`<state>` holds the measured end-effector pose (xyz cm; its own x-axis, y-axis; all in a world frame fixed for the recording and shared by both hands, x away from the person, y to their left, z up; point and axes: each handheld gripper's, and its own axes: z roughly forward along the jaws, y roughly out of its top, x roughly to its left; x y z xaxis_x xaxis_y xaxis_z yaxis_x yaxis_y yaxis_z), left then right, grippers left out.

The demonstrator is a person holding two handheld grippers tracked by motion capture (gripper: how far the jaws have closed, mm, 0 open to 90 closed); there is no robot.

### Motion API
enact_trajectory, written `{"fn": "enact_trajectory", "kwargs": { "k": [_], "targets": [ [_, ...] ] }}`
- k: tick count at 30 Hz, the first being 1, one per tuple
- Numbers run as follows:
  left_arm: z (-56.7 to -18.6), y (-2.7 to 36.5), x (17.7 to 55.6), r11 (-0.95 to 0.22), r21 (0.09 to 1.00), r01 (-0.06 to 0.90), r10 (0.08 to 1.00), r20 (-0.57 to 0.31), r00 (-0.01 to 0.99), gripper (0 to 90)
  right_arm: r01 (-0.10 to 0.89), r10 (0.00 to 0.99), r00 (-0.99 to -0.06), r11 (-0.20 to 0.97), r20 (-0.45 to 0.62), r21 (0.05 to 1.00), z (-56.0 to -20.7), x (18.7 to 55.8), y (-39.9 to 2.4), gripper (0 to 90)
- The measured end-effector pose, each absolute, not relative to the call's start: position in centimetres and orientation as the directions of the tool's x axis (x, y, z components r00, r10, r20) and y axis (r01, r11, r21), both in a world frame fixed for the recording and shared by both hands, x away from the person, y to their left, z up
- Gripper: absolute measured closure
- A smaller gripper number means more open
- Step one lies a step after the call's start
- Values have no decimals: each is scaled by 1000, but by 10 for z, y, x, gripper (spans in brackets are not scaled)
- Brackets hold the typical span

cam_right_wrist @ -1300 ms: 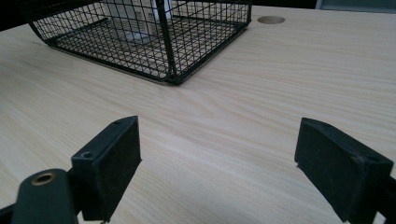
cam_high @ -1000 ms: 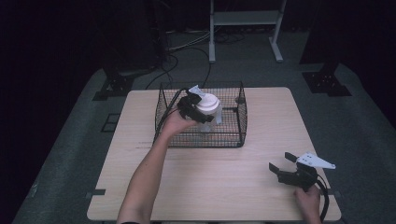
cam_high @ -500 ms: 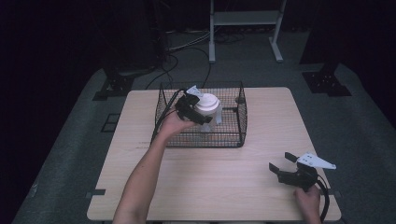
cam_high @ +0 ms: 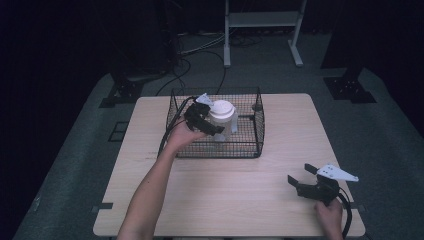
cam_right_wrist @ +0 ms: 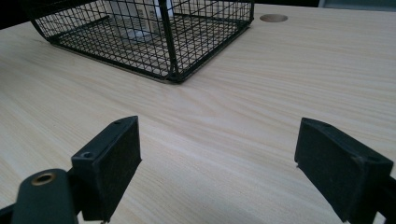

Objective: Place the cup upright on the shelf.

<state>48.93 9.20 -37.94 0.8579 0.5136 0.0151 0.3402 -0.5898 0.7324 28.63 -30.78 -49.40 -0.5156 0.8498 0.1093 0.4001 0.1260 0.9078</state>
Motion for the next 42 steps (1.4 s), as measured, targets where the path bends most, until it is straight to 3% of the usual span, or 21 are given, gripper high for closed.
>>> {"fn": "enact_trajectory", "kwargs": {
  "k": [42],
  "targets": [
    [-365,143,443,-567,762,312,542,59,838,18,411,855,-511,150,91,899,-494,286,-304,135]
  ]
}}
